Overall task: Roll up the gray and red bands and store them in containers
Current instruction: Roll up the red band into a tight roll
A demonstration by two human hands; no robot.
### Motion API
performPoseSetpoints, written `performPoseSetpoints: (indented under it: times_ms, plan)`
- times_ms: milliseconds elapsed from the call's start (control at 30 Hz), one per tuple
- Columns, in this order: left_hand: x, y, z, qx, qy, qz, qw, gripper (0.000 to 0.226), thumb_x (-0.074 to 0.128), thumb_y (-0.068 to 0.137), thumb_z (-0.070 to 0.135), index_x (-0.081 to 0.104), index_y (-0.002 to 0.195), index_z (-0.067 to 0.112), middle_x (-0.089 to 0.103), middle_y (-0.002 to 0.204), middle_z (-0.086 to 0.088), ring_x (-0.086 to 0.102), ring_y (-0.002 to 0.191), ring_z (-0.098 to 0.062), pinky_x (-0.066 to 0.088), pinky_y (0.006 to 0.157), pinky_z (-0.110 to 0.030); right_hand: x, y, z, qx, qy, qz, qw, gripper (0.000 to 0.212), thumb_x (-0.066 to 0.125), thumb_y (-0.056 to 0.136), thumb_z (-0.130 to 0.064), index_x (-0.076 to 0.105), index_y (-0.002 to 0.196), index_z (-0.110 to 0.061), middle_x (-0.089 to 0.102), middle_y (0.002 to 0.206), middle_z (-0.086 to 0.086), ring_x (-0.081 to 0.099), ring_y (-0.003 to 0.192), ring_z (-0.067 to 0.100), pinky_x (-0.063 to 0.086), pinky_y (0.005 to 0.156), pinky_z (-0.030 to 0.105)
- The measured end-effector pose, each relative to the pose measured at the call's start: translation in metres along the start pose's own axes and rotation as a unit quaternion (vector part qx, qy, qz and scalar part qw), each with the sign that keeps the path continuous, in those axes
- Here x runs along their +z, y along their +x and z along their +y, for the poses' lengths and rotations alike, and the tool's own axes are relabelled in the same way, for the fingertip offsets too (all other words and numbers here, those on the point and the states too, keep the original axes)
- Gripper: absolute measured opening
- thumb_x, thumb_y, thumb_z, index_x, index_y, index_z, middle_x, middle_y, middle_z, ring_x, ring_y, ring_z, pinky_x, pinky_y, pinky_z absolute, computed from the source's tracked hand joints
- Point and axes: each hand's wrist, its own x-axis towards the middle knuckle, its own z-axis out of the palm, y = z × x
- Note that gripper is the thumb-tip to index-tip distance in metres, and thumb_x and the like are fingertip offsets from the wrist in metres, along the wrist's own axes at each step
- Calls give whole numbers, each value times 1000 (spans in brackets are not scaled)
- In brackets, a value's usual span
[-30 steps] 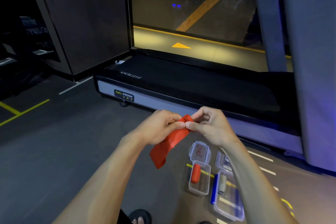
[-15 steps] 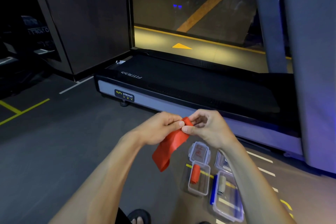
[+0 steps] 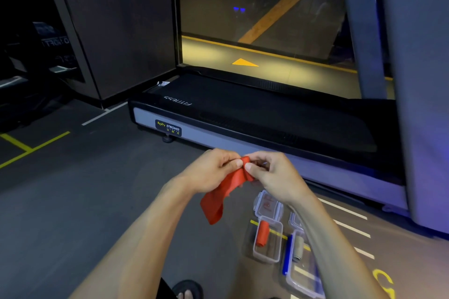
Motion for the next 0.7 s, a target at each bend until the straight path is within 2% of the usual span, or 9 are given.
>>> performPoseSetpoints:
  times_ms: [100,167,233,300,400,467,567,633,700]
  plan:
    - [1,2,-5,-5,-3,-2,1000,28,53,105,27,66,84,14,70,68,7,58,60,-4,45,61,-23,2,2,1,12,-28,15,999,10,67,98,-16,75,96,-22,72,79,9,60,65,14,54,72,36]
    - [0,3,-9,-17,-35,-19,999,28,56,101,34,68,92,10,72,78,-7,59,68,-11,48,66,-36,-1,4,3,13,-43,37,998,7,69,96,-17,73,95,-22,74,83,7,67,71,22,56,74,34]
    - [-2,3,-13,-26,-48,-29,998,22,58,97,35,70,94,17,75,86,-13,67,74,-19,54,71,-43,-5,4,5,21,-34,42,998,4,70,95,-17,71,95,-21,75,79,3,72,80,24,57,79,36]
    - [-3,3,-14,-27,-26,-19,999,16,60,99,32,69,87,26,76,81,-7,72,71,-24,55,69,-35,-7,4,7,32,-16,26,999,3,70,96,-16,71,97,-18,77,80,7,74,84,26,58,83,38]
    - [-6,3,-13,-15,59,1,998,20,60,102,29,65,82,30,70,67,8,69,59,-10,52,60,-22,-7,3,6,32,7,16,999,6,68,96,-7,71,99,-11,76,92,14,74,82,28,59,85,41]
    - [-8,3,-12,-10,89,6,996,22,60,102,31,63,80,32,69,66,9,67,58,-5,49,60,-17,-7,2,5,44,37,7,998,7,65,97,-5,70,98,-9,74,91,16,70,78,23,61,80,40]
    - [-9,2,-11,-4,94,1,996,25,59,102,32,61,78,37,70,70,6,65,60,-4,48,60,-18,-7,2,4,56,57,5,997,6,65,98,-4,68,98,-10,71,95,17,71,79,20,64,75,34]
    - [-8,2,-9,-4,71,-11,997,20,59,103,30,65,84,31,72,72,1,68,58,-8,54,60,-23,-6,4,5,54,44,18,997,4,68,96,-6,68,97,-10,70,97,19,71,78,21,63,73,34]
    - [-7,3,-8,2,40,-21,999,17,59,103,28,66,88,25,71,71,0,66,56,-10,51,57,-22,-6,6,7,49,28,27,998,5,70,95,-7,67,96,-10,68,92,15,70,74,20,63,70,36]
